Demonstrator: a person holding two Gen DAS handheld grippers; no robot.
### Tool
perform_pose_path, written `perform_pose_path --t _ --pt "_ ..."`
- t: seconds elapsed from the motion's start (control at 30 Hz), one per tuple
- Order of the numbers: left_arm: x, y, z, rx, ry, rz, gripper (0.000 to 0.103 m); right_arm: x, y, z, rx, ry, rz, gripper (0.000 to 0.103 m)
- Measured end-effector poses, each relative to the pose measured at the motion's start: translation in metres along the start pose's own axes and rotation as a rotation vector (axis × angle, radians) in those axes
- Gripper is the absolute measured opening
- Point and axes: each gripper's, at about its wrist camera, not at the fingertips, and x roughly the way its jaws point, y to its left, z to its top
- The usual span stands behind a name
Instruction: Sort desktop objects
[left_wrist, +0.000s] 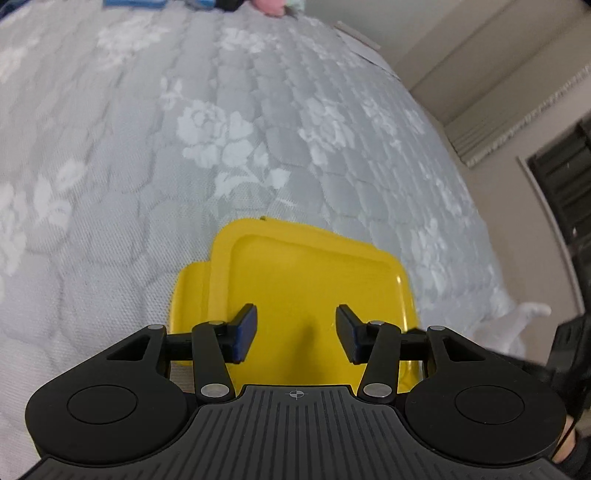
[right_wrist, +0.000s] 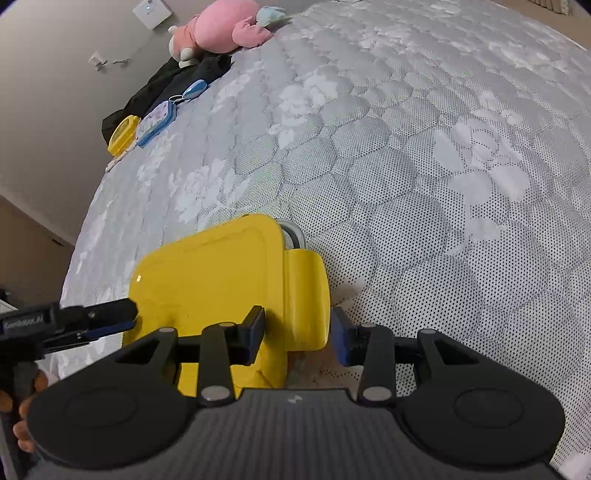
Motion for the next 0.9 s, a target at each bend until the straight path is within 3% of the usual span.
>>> perform_pose_path --t 0.23,0.37,0.47,0.57,0.63,0.73,0.8,0.9 --pt "-0.025 0.003 0.003 0.048 -0.058 0.06 0.051 0.001 0.0 -0.002 -0.005 -0.004 -0.016 0.042" --pt "-0.034 0.016 0.008 0.006 -0.069 0.028 0.052 0.002 -0.002 -0.002 -0.004 0.004 -0.025 0.041" --pt "-0.035 0.044 0.016 -0.108 -0.073 0.021 0.053 0.001 -0.003 -0.002 -0.004 0.002 -0.024 0.041" --pt "-0.022 0.083 0.017 -0.281 -0.011 -0.036 0.065 0.001 -0.004 -0.001 0.0 -0.001 -0.019 0.041" --pt "-0.01 0.1 0.012 -0.367 0.027 -0.036 0.065 0.002 -0.005 -0.001 0.001 -0.003 -0.017 0.041" --pt "0.007 0.102 0.007 -0.415 0.062 -0.072 0.062 0.002 -0.004 -0.001 -0.006 -0.011 -0.02 0.041" --pt "0.011 0.089 0.009 -0.386 0.067 -0.097 0.06 0.001 -0.004 -0.001 -0.007 -0.019 -0.018 0.038" --pt "0.01 0.062 0.014 -0.269 0.049 -0.038 0.062 0.0 -0.004 0.001 -0.001 -0.027 -0.009 0.036"
